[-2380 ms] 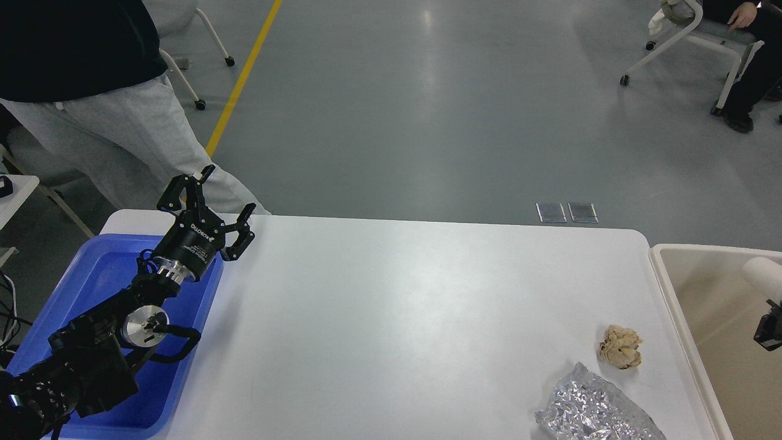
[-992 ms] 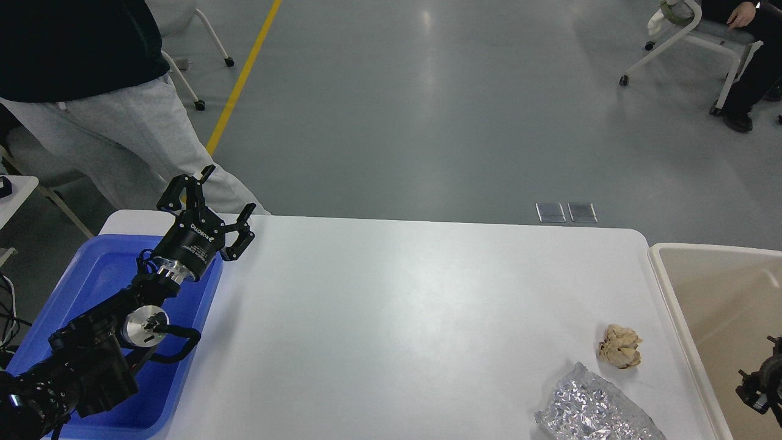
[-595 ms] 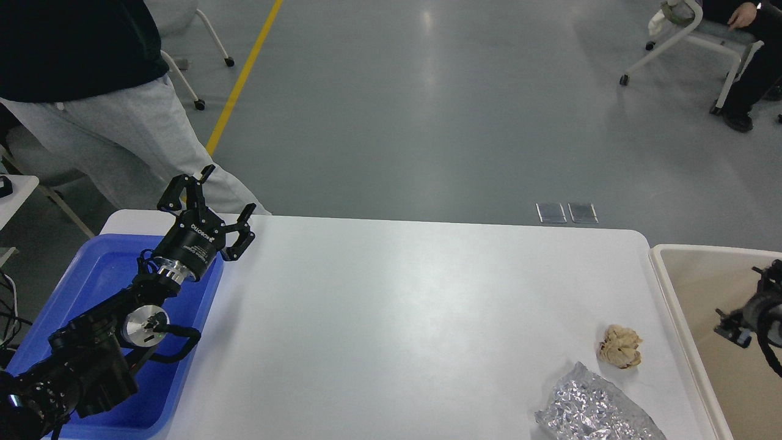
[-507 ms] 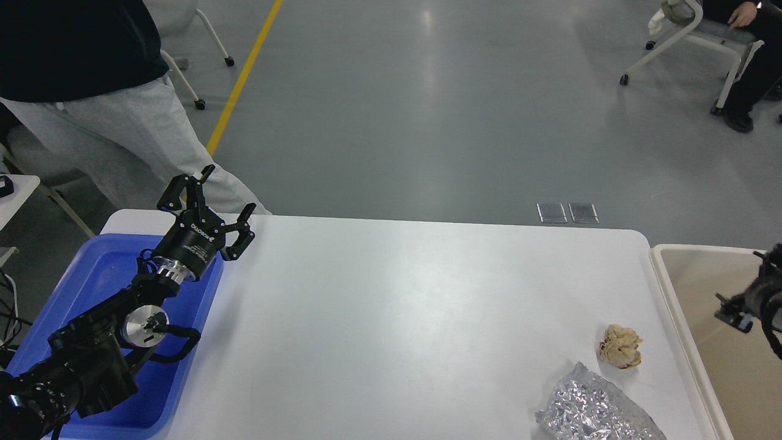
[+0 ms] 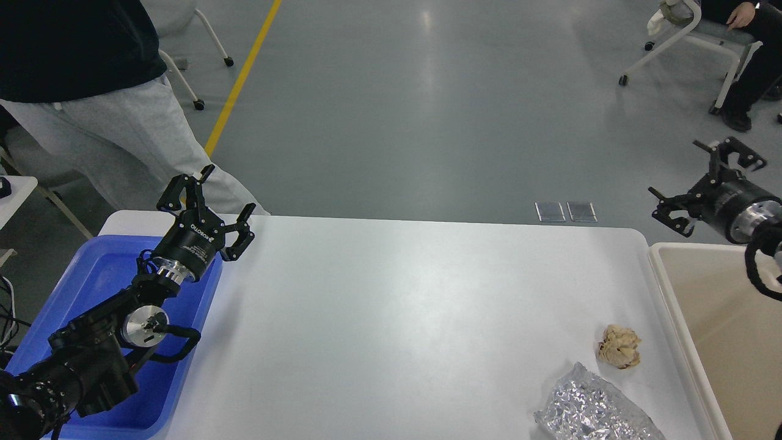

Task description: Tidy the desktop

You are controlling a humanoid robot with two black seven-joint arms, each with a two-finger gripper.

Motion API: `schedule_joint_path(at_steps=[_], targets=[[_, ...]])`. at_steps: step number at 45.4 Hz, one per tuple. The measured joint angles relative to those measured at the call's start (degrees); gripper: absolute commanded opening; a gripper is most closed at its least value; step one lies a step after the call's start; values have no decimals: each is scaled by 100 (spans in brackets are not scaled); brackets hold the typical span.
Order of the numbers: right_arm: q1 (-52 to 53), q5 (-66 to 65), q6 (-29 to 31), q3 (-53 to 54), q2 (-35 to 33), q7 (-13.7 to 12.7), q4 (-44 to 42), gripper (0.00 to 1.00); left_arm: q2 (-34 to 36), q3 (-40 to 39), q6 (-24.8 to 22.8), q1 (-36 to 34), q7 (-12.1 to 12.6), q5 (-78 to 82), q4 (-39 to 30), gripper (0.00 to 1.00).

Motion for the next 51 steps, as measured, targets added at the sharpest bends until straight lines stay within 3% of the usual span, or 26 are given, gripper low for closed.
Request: schedule_joint_path(at_steps=[16,21,51], targets=[[5,-37,199,821,1197,17,289,100,0,0,0,0,-7,-2,2,100],[-64,-47,249,920,1522,131,306,100,0,0,0,0,-9,-2,2,100],[-744,-274,1001,947,2613,365,-239,100,0,0,0,0,-9,-1,2,100]])
